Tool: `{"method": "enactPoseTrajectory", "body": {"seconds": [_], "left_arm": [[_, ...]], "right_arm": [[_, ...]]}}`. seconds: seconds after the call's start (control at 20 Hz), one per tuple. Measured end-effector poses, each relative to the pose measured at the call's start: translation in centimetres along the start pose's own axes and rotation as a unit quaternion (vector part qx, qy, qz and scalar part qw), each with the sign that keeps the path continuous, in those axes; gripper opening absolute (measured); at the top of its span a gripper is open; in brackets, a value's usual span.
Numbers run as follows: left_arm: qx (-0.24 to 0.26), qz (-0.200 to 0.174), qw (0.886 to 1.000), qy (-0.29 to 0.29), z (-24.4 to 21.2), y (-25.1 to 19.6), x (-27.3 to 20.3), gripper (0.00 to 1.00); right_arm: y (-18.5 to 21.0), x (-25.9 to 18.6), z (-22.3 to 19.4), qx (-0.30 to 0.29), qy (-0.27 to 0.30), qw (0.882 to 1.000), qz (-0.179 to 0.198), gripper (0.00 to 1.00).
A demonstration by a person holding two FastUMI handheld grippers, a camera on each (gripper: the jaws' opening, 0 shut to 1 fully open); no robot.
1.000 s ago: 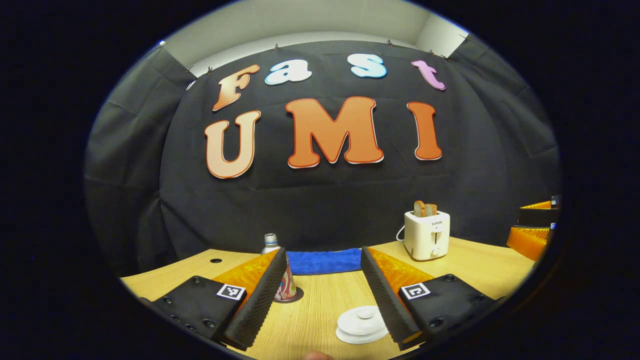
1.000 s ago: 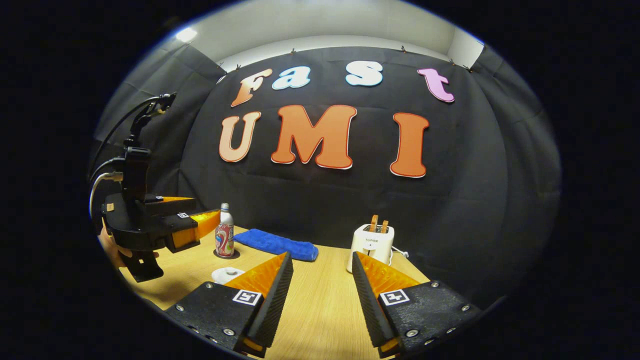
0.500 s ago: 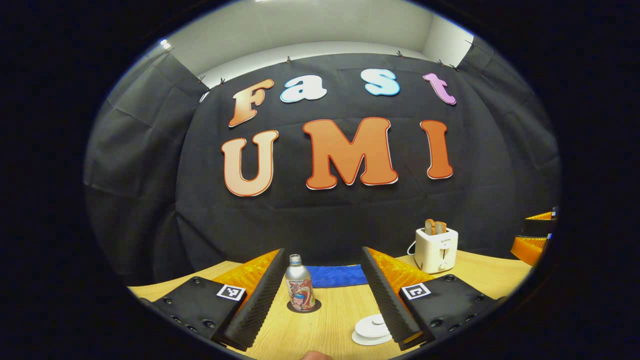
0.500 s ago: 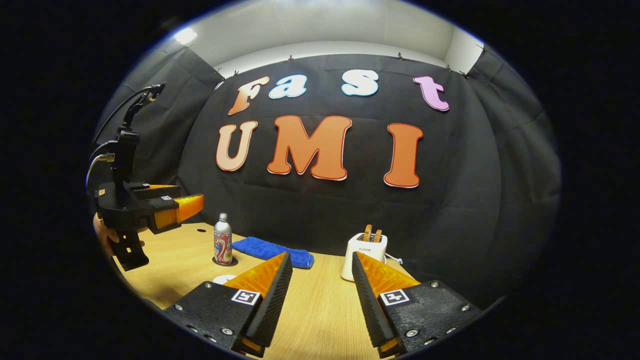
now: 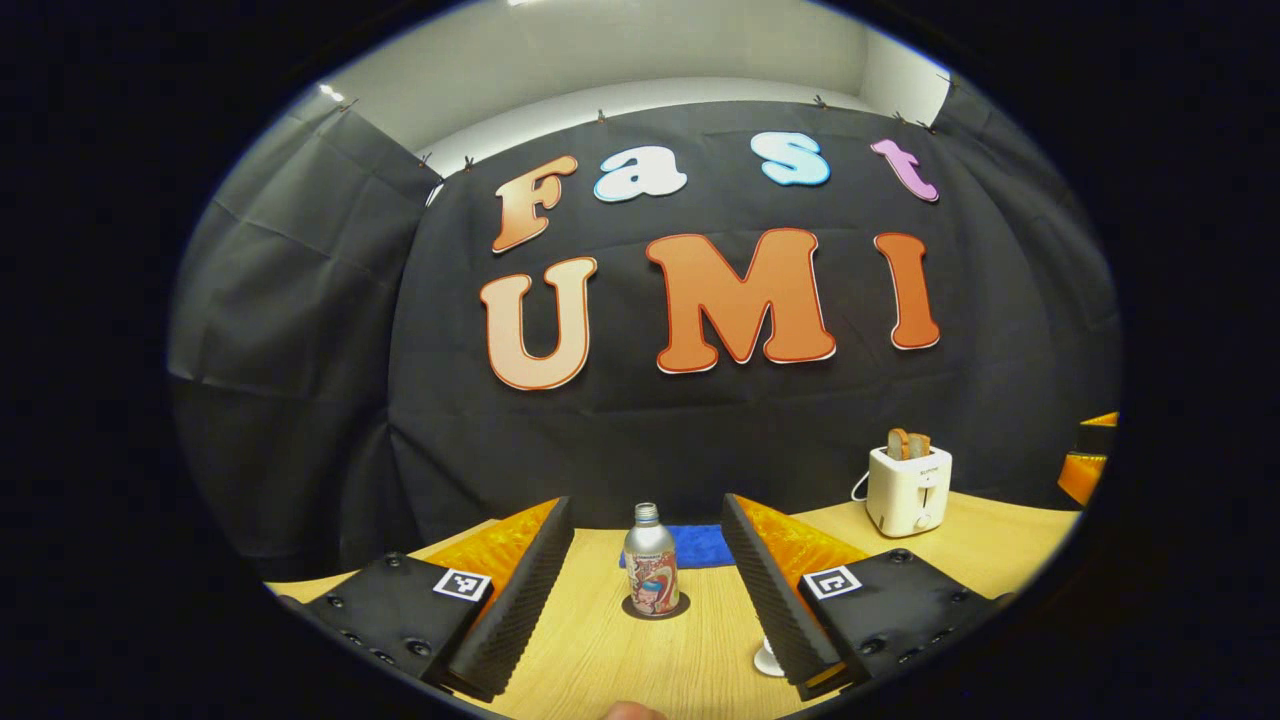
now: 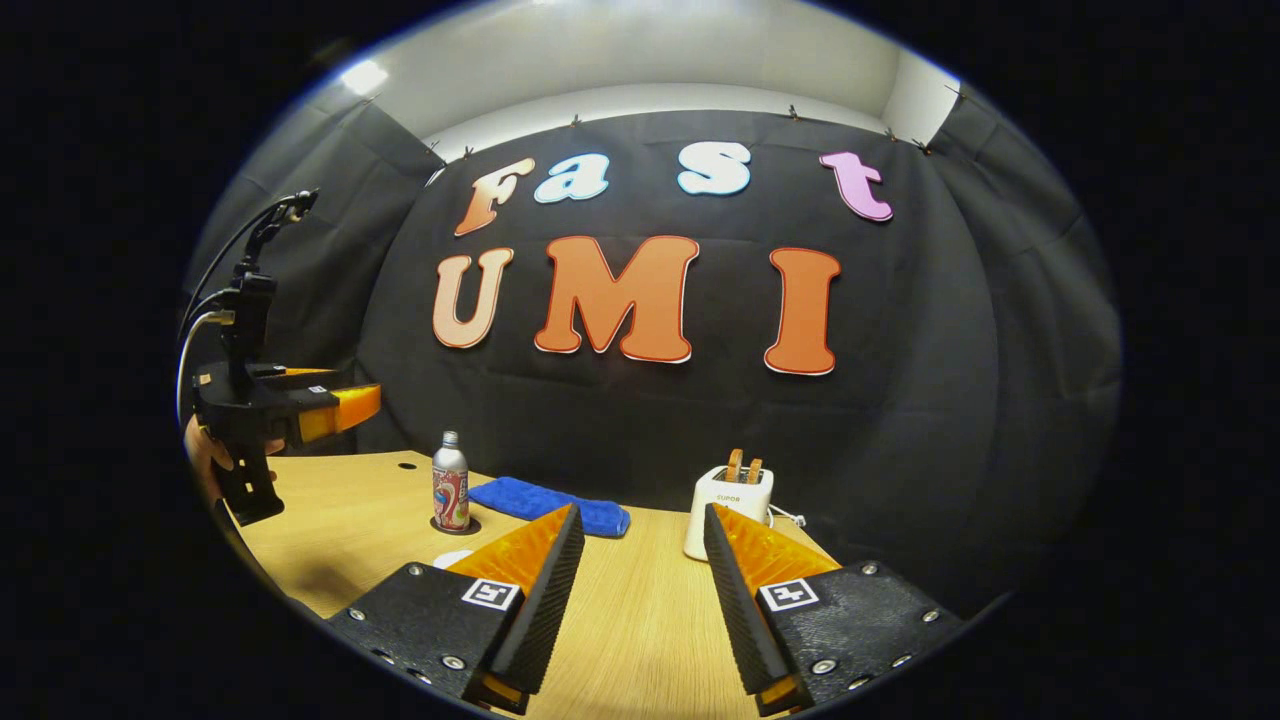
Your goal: Open the teacup lid with one hand, grasp the water bottle and pour water into the teacup with the other hand; after pouring, place the water bottle on the coaster and then close the teacup lid.
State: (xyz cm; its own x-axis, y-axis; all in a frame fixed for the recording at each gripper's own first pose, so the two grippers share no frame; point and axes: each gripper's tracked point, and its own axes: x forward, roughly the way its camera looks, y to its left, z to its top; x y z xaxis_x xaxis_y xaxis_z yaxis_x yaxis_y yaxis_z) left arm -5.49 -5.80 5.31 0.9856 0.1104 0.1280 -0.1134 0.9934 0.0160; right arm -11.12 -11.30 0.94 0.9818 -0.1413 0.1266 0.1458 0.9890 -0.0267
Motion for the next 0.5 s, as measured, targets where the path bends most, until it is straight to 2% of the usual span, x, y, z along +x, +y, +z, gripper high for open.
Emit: {"method": "enactPoseTrajectory", "body": {"seconds": [0.4, 0.5], "left_arm": [[0.007, 0.014, 1.000, -0.001, -0.4, 1.4, 0.3, 1.00], [0.009, 0.017, 1.000, -0.001, -0.5, 1.6, 0.5, 0.93]], "right_arm": [[0.1, 0.9, -0.1, 0.005, -0.002, 1.000, 0.001, 0.72], [0.2, 1.1, -0.1, 0.010, -0.002, 1.000, 0.001, 0.72]]}}
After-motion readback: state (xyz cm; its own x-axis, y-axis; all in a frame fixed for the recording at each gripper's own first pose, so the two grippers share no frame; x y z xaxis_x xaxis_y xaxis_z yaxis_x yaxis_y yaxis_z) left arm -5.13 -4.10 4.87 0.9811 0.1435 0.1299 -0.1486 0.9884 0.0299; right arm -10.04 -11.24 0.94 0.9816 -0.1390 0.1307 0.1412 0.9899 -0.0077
